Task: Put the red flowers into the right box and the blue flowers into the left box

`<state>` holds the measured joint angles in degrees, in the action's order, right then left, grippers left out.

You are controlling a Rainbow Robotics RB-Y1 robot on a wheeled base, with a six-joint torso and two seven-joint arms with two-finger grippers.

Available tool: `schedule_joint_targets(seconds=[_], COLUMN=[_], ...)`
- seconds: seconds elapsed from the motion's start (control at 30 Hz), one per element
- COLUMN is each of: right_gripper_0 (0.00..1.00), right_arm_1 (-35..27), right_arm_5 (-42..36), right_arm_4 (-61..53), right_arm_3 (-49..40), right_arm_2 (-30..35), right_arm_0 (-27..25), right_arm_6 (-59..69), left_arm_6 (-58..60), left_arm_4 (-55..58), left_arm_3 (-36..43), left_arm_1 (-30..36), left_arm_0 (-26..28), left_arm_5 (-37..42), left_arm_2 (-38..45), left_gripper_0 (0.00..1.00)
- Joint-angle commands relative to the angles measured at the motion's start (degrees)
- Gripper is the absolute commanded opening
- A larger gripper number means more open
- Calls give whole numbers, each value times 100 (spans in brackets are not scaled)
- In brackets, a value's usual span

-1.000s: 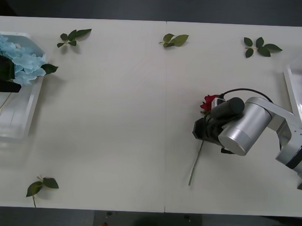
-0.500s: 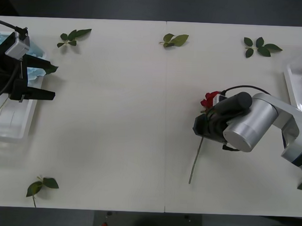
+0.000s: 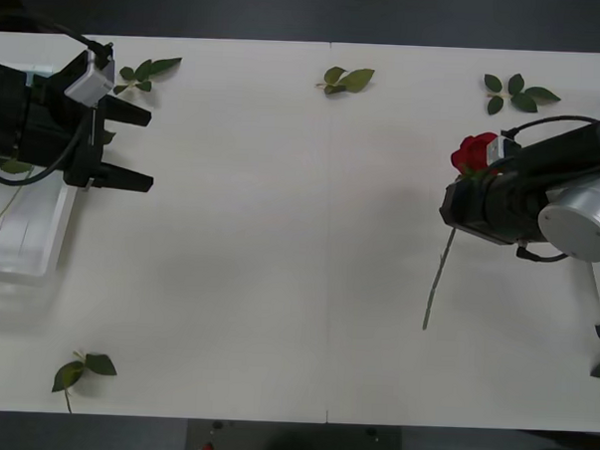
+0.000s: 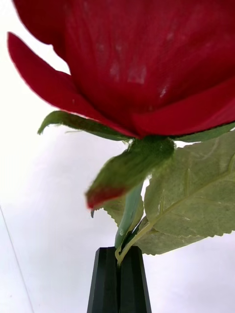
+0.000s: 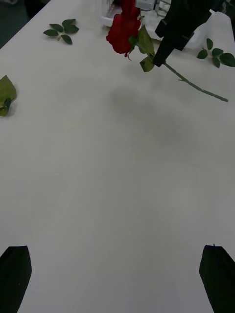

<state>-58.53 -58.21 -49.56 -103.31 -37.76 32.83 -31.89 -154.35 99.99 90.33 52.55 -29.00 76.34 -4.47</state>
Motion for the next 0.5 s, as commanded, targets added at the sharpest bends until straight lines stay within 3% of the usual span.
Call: schedule_joint_targets(seconds=[0.03, 0.3, 0.5], right_gripper_0=[0, 0, 0], right_arm_1=[-510, -1398, -1776], right_arm_5=[20, 46, 284], right_arm_4=[25, -133, -159], right_arm_3=[-172, 39, 733], right_arm_2=[94, 366, 551], right_arm_0=[109, 109, 118], right_arm_6=[-994, -2155, -3148], left_arm_6=[-65, -65, -65], left_arm_4=[161, 82, 82], left_arm_3=[-280, -455, -455], left_arm_1=[212, 220, 203], left_arm_0=[-387, -545, -414], left_arm_5=[-14, 74, 65], left_arm_2=[-98, -142, -151], left_gripper_0=[100, 100, 100])
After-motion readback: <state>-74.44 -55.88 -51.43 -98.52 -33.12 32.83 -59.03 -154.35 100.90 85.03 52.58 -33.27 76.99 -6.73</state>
